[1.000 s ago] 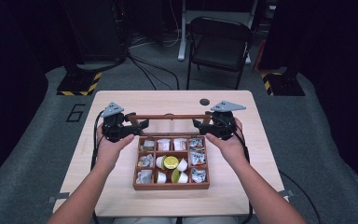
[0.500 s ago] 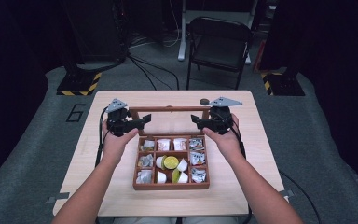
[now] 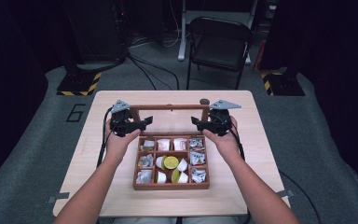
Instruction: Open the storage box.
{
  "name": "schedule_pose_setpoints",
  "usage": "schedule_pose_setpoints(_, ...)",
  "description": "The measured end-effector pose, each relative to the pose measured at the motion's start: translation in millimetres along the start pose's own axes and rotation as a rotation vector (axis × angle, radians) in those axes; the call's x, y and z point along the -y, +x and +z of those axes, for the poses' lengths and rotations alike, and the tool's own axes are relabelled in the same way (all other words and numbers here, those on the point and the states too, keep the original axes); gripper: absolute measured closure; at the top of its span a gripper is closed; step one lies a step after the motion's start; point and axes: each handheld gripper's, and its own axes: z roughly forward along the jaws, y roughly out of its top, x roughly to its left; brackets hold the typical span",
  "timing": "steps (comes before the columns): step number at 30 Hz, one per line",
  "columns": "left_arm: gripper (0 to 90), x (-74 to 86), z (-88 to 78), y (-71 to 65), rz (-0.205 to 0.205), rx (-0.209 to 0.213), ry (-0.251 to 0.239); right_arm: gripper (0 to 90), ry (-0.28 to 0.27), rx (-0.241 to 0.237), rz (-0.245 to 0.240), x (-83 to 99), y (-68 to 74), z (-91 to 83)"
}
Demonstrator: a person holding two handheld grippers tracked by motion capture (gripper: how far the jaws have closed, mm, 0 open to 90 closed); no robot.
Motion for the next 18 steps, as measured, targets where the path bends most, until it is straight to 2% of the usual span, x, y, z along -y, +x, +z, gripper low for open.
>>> schedule_pose_setpoints(1, 30.1, 0.0, -1.2, 0.3, 0.017, -0.003, 0.007, 36.0, 0.006, -0.002, -0.001, -1.2, -0.2, -0.7)
schedule_pose_setpoints(3, 30.2, 3.0, -2.2, 1.6, 0.005, -0.005, 0.029, 36.5, 0.01, -0.002, 0.002, -1.7, 0.5, -0.8)
schedule_pose_setpoints(5, 30.2, 8.3, -1.4, 2.2, -0.026, -0.021, 0.016, 36.5, 0.012, 0.001, -0.005, -1.7, 1.0, -0.2)
schedule_pose_setpoints(7, 30.2, 14.0, 0.3, 4.5, -0.077, -0.007, 0.032, 36.4, 0.014, 0.003, -0.009, -1.8, 1.2, 0.5)
schedule_pose_setpoints(8, 30.0, 16.2, 1.6, 5.3, -0.081, -0.007, 0.041, 36.4, 0.016, 0.004, -0.006, -2.3, 1.5, 0.7)
schedule_pose_setpoints(14, 29.8, 29.2, 4.9, 6.5, -0.081, -0.02, 0.015, 36.2, 0.017, 0.005, -0.006, -4.4, 0.8, 1.1)
schedule_pose_setpoints(18, 31.2, 38.6, 11.4, 9.0, -0.082, -0.047, 0.047, 36.2, 0.011, 0.01, -0.003, -4.0, 0.6, 2.6)
